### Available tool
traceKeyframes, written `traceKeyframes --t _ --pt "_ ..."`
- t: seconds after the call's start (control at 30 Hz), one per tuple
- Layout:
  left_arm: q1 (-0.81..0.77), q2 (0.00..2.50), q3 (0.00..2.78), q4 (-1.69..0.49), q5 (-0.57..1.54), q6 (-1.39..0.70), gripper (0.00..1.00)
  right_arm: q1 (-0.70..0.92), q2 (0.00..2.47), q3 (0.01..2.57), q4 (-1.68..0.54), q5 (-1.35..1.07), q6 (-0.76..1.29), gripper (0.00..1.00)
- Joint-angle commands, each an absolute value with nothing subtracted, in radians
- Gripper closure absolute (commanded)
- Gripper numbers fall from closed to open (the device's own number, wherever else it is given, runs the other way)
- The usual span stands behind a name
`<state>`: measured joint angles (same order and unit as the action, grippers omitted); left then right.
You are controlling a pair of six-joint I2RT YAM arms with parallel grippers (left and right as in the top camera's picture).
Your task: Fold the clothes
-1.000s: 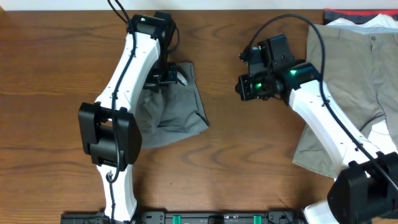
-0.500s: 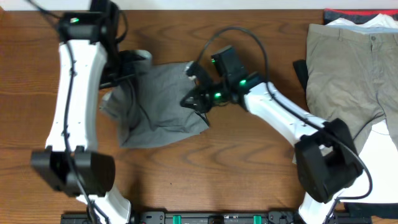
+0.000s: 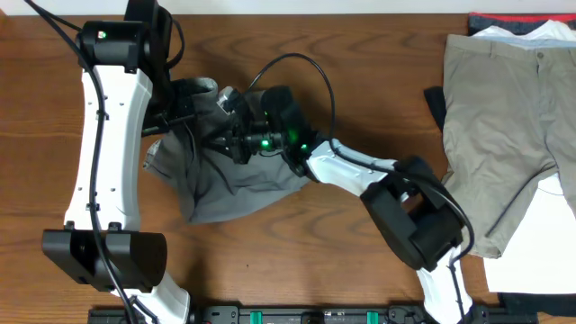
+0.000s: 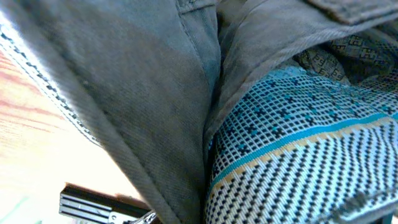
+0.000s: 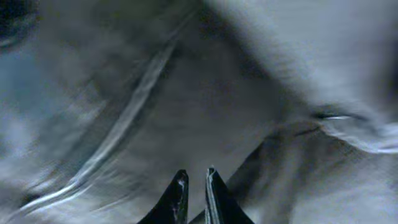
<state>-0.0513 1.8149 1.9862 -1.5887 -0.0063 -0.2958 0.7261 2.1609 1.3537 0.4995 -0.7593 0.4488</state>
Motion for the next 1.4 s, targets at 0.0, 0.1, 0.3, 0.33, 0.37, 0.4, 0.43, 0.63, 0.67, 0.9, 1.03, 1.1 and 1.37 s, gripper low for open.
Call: traceKeyframes --t 0.0,0.1,0.3,0.33,0.37,0.4,0.43,0.63,0.67,0.9,1.03,1.1,1.37 --pt "-0.059 1.814 1.993 -1.6 0.022 -0.309 0.94 0.716 2.202 1.36 0.541 -0.563 0.558 0.89" --pt "-0.083 1.814 1.993 -1.598 0.064 -0.3 0.93 0.698 2.206 1.361 0.565 -0.515 0.556 0.89" --pt "-0.182 1.816 1.992 -1.596 0.068 -0.297 0.94 0.646 2.206 1.379 0.591 -0.501 0.557 0.9" --pt "-0.198 1.816 1.992 -1.596 0.068 -0.297 0.94 0.637 2.206 1.382 0.591 -0.501 0.557 0.9" --pt "-0.215 1.816 1.991 -1.596 0.068 -0.297 0.94 0.628 2.206 1.385 0.591 -0.501 0.557 0.91" --pt "-0.229 1.816 1.991 -1.596 0.068 -0.297 0.94 0.621 2.206 1.387 0.591 -0.498 0.557 0.91" --pt "-0.242 1.816 1.991 -1.596 0.068 -0.297 0.94 0.613 2.206 1.39 0.595 -0.494 0.564 0.91" --pt "-0.287 1.818 1.966 -1.561 0.067 -0.297 0.94 0.579 2.206 1.394 0.67 -0.524 0.589 0.91" --pt "-0.292 1.818 1.956 -1.546 0.067 -0.297 0.94 0.576 2.206 1.394 0.674 -0.534 0.59 0.91" --pt "-0.318 1.824 1.822 -1.399 0.086 -0.297 0.94 0.569 2.206 1.394 0.668 -0.566 0.586 0.9" --pt "-0.336 1.839 1.732 -1.293 0.143 -0.301 0.94 0.557 2.206 1.394 0.634 -0.587 0.535 0.89" --pt "-0.338 1.843 1.687 -1.224 0.144 -0.336 0.94 0.534 2.206 1.394 0.603 -0.627 0.492 0.89" --pt "-0.342 1.847 1.6 -1.021 0.147 -0.426 0.94 0.366 2.206 1.394 0.341 -0.801 0.413 0.89"
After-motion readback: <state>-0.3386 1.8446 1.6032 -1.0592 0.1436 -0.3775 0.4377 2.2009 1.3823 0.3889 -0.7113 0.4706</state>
